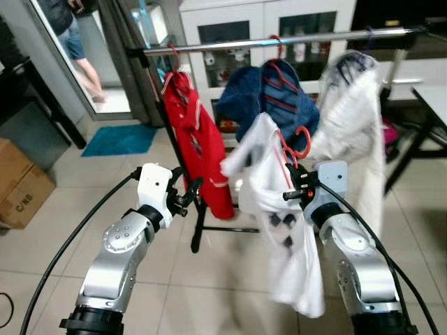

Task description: Hang hanger

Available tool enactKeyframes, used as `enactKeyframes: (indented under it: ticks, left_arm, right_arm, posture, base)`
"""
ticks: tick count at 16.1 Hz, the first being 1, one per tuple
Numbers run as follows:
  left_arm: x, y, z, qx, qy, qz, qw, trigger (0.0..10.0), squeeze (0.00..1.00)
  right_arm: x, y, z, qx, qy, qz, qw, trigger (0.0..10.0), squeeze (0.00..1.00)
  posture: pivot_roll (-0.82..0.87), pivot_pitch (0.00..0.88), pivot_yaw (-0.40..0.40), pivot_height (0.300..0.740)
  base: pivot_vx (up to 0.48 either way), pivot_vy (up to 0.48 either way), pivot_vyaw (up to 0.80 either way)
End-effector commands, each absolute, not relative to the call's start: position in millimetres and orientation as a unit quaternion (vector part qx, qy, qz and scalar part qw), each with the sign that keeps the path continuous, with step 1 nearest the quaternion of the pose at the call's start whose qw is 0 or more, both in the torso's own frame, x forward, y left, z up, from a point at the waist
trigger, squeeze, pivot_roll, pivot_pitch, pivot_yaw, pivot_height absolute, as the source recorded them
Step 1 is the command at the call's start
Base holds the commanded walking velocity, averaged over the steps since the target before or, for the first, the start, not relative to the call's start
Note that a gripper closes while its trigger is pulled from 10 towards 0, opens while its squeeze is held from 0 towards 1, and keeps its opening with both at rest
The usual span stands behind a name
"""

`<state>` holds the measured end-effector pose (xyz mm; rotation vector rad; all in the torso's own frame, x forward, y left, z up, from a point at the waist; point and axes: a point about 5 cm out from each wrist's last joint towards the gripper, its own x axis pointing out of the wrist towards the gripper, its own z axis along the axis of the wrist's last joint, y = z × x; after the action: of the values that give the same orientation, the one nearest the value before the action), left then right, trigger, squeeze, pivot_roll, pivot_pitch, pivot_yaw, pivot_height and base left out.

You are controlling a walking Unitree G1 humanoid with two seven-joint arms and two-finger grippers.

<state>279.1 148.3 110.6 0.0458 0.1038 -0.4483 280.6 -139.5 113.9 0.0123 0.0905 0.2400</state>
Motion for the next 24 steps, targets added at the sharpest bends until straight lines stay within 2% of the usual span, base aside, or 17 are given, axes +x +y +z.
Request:
enactKeyframes:
  ticks: [1,17,22,24]
  left_arm:
    - [280,160,113,0.031,0.055,-0.207,0.976,10.0,0.00]
    - [279,158,115,0.058,0.051,-0.223,0.972,10.0,0.00]
    - [280,158,121,0.082,0.039,-0.236,0.967,10.0,0.00]
    - [280,156,127,0.081,0.023,-0.259,0.962,10.0,0.00]
  right_arm:
    - [284,-125,126,0.009,0.021,0.146,0.989,10.0,0.00]
    - [295,-121,151,-0.050,-0.016,0.159,0.986,10.0,0.00]
    - [305,-130,167,-0.058,-0.042,0.118,0.990,10.0,0.00]
    - [308,-130,169,-0.065,-0.039,0.129,0.989,10.0,0.00]
  posture:
    - [-0.06,0.000,0.120,0.740]
    - [-0.06,0.000,0.112,0.740]
    - [-0.05,0.000,0.110,0.740]
    - [-0.06,0.000,0.111,0.740]
  base:
    - [0.398,0.000,0.00]
    - [0.401,0.000,0.00]
    - [0.400,0.000,0.00]
    - [0.171,0.000,0.00]
